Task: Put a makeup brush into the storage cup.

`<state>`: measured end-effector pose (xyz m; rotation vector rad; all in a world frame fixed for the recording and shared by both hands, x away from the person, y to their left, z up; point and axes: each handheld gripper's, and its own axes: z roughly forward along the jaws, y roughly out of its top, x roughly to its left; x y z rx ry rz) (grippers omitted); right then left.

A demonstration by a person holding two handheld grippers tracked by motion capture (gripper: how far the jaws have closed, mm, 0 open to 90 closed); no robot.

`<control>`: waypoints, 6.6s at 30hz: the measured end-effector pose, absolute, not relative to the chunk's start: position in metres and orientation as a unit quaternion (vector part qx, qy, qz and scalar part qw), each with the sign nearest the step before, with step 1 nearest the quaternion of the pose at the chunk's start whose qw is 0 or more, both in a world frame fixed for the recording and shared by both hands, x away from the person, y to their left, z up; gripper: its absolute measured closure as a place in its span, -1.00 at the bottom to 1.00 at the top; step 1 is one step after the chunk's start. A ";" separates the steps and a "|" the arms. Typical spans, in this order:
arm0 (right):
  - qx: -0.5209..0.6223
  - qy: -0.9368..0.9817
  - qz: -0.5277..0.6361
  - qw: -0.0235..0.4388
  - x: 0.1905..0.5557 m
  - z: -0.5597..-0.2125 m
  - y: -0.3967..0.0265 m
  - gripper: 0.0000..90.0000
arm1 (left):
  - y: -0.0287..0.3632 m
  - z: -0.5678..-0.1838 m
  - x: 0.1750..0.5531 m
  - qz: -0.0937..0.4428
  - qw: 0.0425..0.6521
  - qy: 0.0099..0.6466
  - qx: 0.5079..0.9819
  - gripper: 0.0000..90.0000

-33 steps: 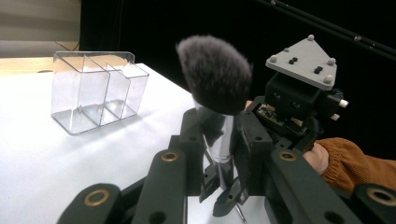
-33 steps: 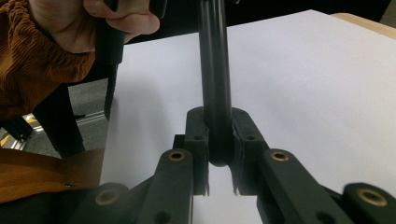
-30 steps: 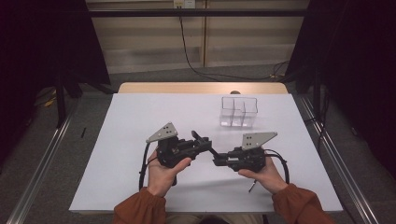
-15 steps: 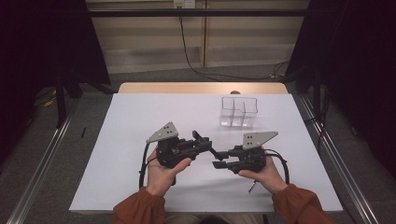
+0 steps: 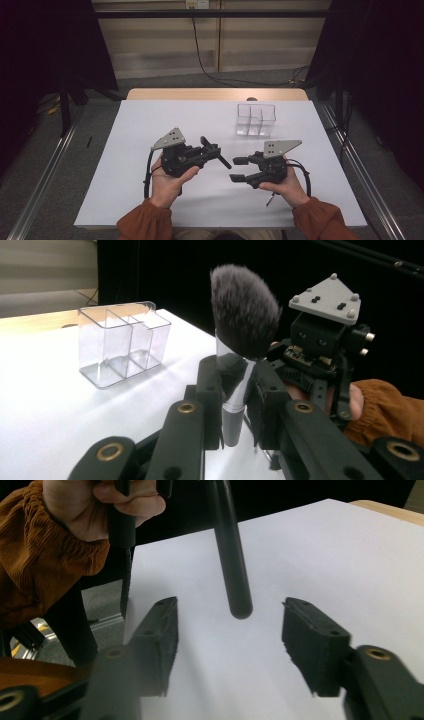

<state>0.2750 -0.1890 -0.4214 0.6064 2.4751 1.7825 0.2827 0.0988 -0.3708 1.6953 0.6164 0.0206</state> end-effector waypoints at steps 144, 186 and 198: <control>0.217 0.794 0.566 0.047 0.281 -0.422 -0.145 0.77 | 0.093 -0.374 0.292 0.018 0.523 0.260 0.812 0.52; 0.238 0.778 0.577 0.077 0.282 -0.418 -0.165 0.77 | 0.148 -0.389 0.287 0.134 0.556 0.309 0.760 -0.91; 0.248 0.768 0.584 0.083 0.283 -0.415 -0.177 0.77 | 0.172 -0.397 0.274 0.161 0.551 0.305 0.759 -0.92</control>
